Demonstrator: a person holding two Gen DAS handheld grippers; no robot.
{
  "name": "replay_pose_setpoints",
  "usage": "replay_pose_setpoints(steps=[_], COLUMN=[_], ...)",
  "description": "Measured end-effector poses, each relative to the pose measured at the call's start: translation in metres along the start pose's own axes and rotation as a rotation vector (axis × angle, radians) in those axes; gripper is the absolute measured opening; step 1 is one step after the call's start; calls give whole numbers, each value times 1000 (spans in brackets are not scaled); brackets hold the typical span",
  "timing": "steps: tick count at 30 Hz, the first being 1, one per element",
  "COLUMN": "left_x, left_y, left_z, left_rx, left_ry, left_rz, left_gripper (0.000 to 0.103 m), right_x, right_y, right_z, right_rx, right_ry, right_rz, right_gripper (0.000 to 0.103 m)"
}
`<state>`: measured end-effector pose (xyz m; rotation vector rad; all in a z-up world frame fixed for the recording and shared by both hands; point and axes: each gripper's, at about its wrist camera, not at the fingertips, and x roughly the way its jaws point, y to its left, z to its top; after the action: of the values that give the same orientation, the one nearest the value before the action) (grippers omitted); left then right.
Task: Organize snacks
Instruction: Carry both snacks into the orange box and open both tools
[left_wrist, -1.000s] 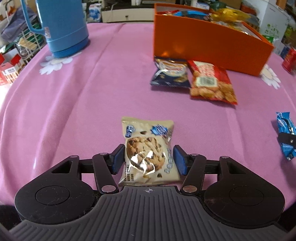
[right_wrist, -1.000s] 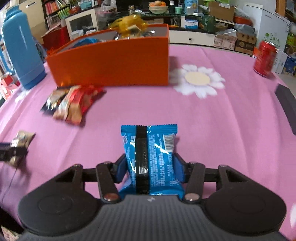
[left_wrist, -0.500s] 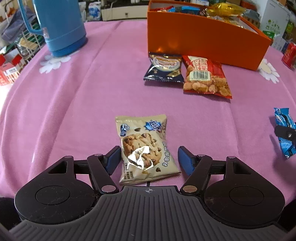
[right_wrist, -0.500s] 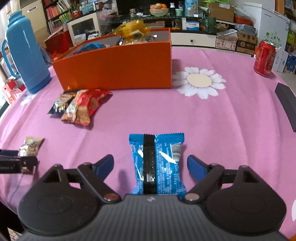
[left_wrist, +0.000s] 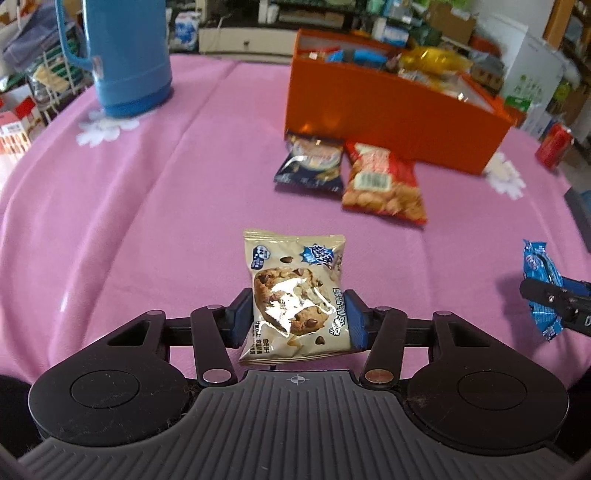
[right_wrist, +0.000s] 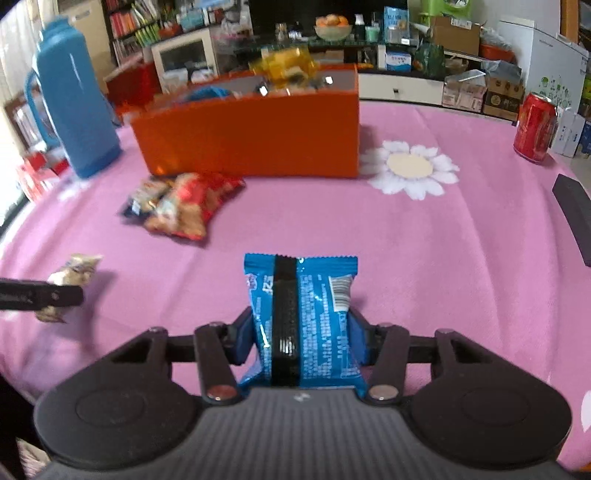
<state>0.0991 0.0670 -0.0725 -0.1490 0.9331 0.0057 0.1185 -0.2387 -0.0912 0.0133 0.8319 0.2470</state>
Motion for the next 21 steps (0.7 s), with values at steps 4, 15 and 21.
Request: replay_pose_setpoints(steps=[4,15,21], left_x=[-15,-20,24], left_y=[-2,-17,-33], left_z=[8,112,195], left_rx=[-9,16,13], left_ry=[-28,-175,-250], left_rz=[-31,-84,-68], left_gripper=[25,25,25], right_x=[-21,-27,33], right_y=[5,-4,17], right_z=[11,101,191], right_rx=[25,63,-21], right_ry=[-55,-226,-267], right_rz=[41,115,125], right_gripper=[52,52,52])
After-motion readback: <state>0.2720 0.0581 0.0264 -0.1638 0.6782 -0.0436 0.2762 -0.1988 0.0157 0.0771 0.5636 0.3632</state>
